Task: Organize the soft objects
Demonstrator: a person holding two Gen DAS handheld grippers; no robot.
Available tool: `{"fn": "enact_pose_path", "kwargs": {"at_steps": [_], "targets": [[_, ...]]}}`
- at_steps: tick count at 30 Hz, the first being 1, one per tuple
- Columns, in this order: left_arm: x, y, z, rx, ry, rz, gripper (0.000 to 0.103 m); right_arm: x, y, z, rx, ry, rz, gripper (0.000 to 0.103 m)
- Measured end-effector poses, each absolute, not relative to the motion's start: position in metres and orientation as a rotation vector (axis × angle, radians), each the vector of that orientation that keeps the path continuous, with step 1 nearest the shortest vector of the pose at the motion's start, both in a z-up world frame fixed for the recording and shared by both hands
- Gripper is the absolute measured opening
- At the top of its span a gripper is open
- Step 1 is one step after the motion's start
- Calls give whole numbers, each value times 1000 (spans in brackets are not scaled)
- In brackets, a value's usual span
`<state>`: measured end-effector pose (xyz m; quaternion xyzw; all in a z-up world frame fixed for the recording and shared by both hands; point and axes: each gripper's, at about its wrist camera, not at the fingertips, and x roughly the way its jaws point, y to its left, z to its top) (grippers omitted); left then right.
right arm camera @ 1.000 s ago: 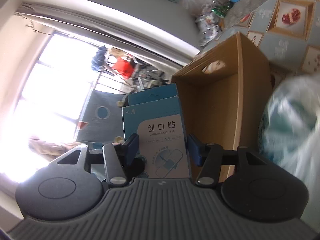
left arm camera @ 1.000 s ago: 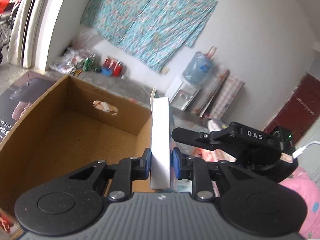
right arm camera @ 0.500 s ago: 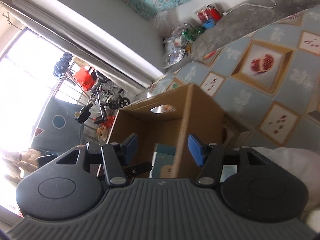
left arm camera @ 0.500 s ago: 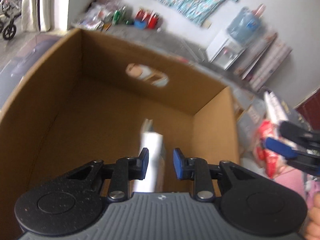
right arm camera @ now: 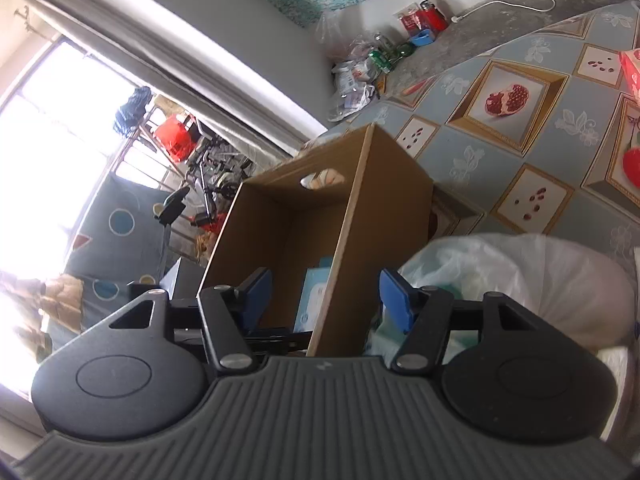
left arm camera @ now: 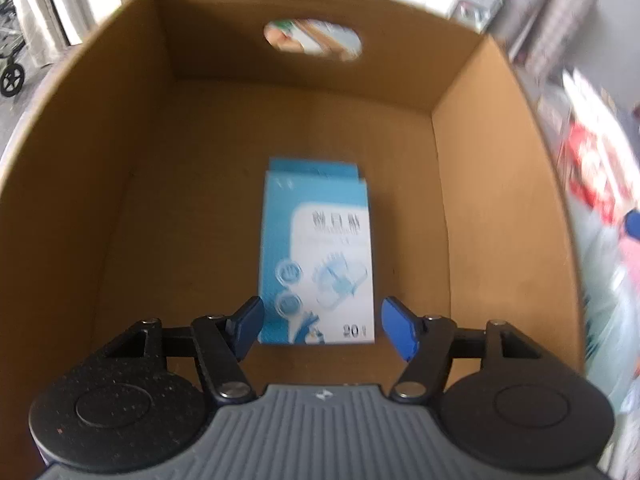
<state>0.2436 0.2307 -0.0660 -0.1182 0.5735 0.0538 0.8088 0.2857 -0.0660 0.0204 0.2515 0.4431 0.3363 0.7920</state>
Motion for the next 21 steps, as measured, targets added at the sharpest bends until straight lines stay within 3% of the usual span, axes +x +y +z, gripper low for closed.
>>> {"fn": "enact_pose_path", "kwargs": {"at_steps": [3,5,7,9,21], "targets": [[246,219,-70,-144,1215,129,64,276,-67,21,525,947,724,61],[247,213,-68,-85,1194,139,49,272,-70,23,515,935,718,61],[250,215,-65,-101,1195,126,27,269,-75,25,508,923,709,62],[259,218,-64,-121,1196,105,18,269,-79,25,508,914,703,62],[294,204,-65,-151,1171,111,20,276,-100,12,567,933,656,63]]}}
